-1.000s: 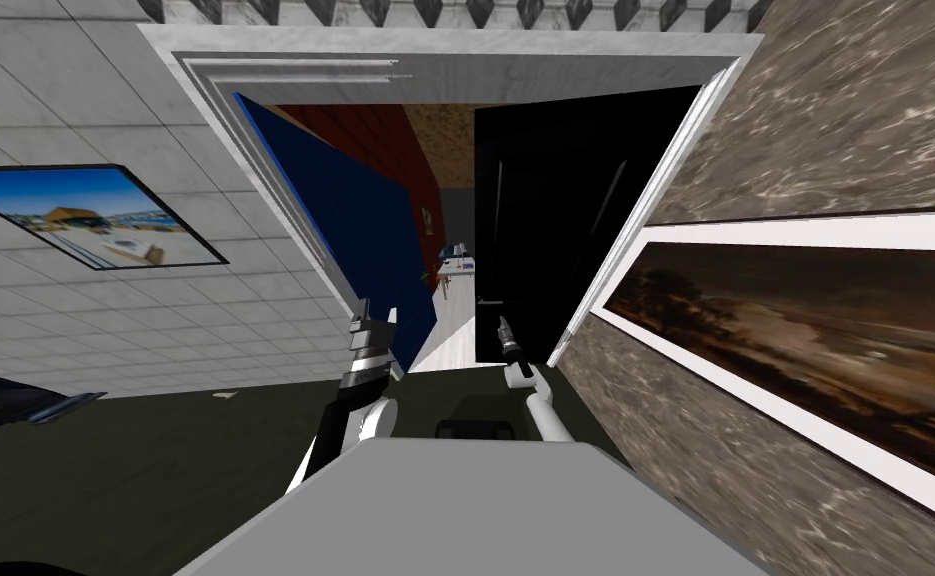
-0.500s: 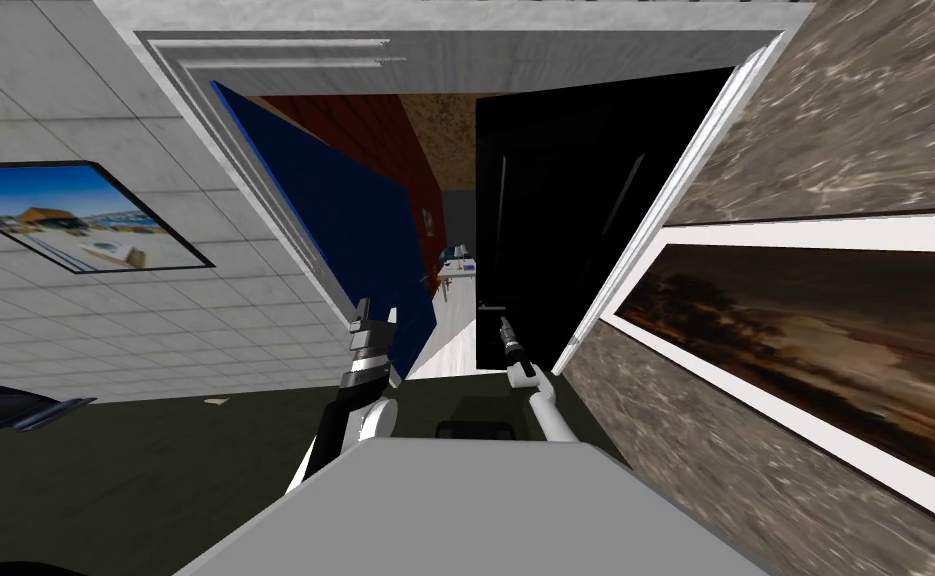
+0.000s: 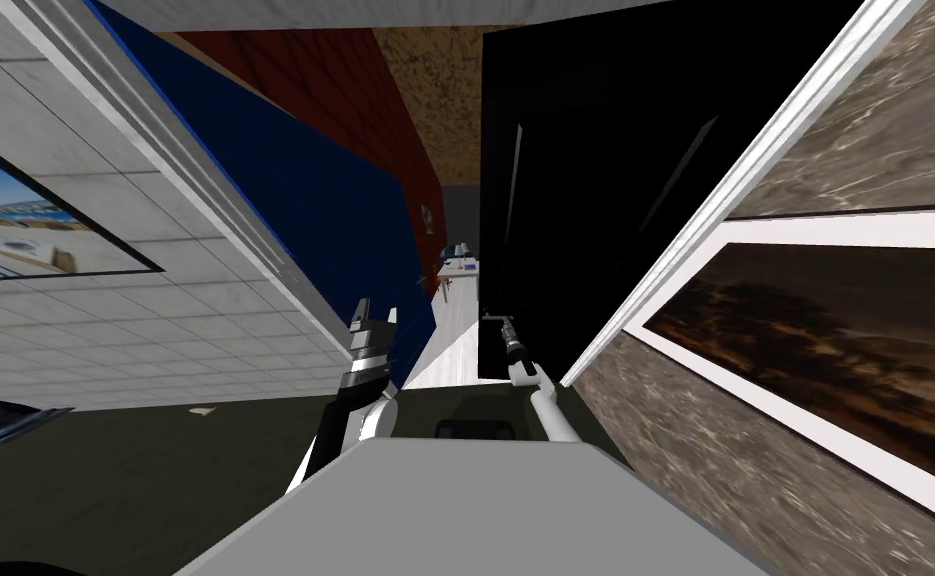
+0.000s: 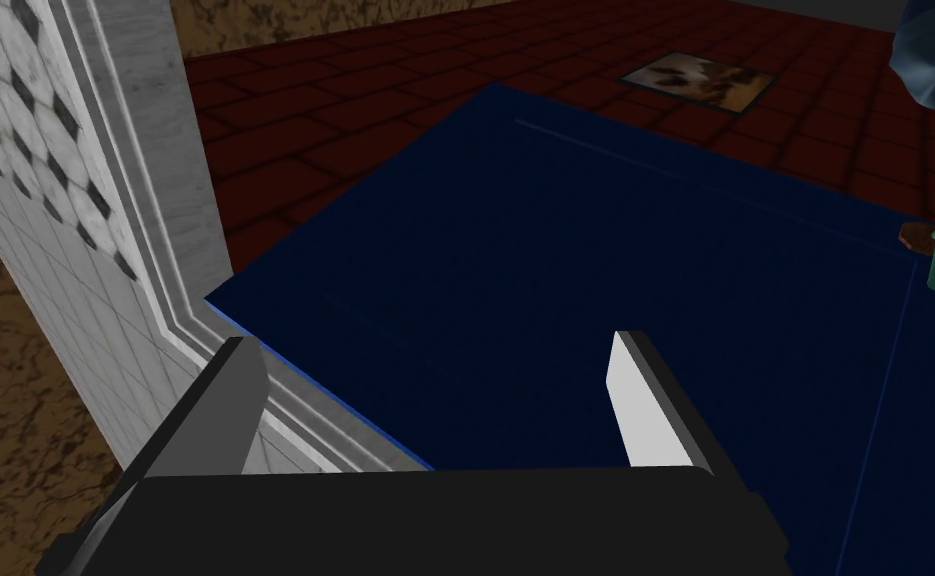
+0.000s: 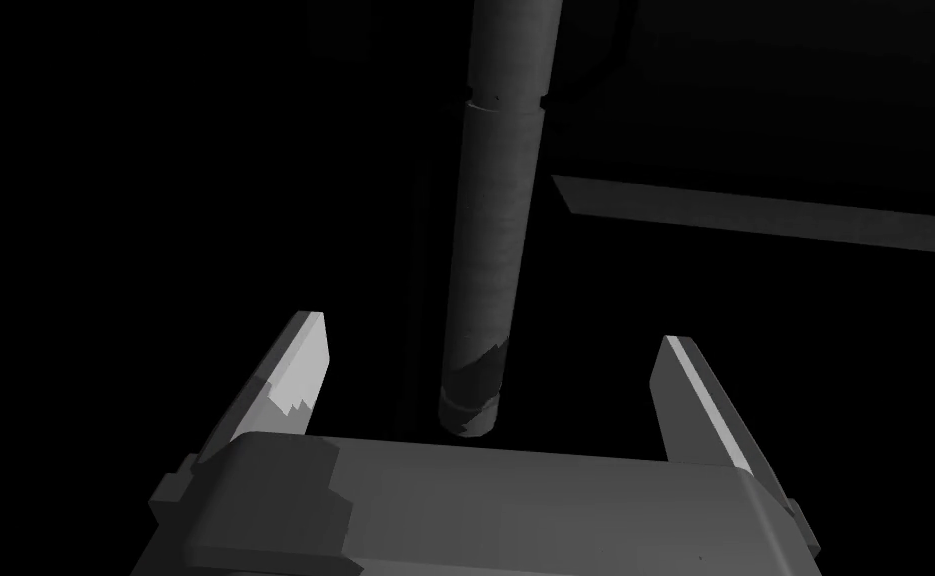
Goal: Push the door open
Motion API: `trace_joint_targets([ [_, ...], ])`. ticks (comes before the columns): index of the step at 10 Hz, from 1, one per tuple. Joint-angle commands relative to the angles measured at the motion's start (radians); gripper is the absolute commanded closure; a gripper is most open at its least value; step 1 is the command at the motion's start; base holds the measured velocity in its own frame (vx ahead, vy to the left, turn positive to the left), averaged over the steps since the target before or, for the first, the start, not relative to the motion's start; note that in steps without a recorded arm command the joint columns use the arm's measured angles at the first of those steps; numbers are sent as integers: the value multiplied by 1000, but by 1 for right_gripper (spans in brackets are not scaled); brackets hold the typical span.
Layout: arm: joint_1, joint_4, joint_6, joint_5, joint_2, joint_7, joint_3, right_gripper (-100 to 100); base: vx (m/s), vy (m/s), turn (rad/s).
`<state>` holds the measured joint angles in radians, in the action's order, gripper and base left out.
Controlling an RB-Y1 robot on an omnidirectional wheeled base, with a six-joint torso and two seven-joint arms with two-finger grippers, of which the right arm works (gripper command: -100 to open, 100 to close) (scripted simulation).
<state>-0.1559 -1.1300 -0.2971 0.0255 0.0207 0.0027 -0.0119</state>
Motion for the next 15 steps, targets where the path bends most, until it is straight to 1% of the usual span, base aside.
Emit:
trace_joint_targets([
  [1,-5,8,-2,-1,-13,1,-5,-100,210,25,16],
  [2,-7,10,-2,-1,-21,1,-7,-100,206,29,21],
  [3,-10,13,-3,-2,-37,1,-10,-100,195,24,18],
  [4,-8,11,-2,-2,-28,1,-8,-100,86,9,6],
  [5,-8,11,-2,-2,-28,1,-8,100,-12,0,-4],
  [10,-8,11,-2,-2,-28,1,-8,100,-16,-2,2],
  [11,-7,14,-1,-4,-13,3,-22,100,102,43,-28],
  [15,-9,15,-1,-11,15,10,-60,100,181,85,-63],
])
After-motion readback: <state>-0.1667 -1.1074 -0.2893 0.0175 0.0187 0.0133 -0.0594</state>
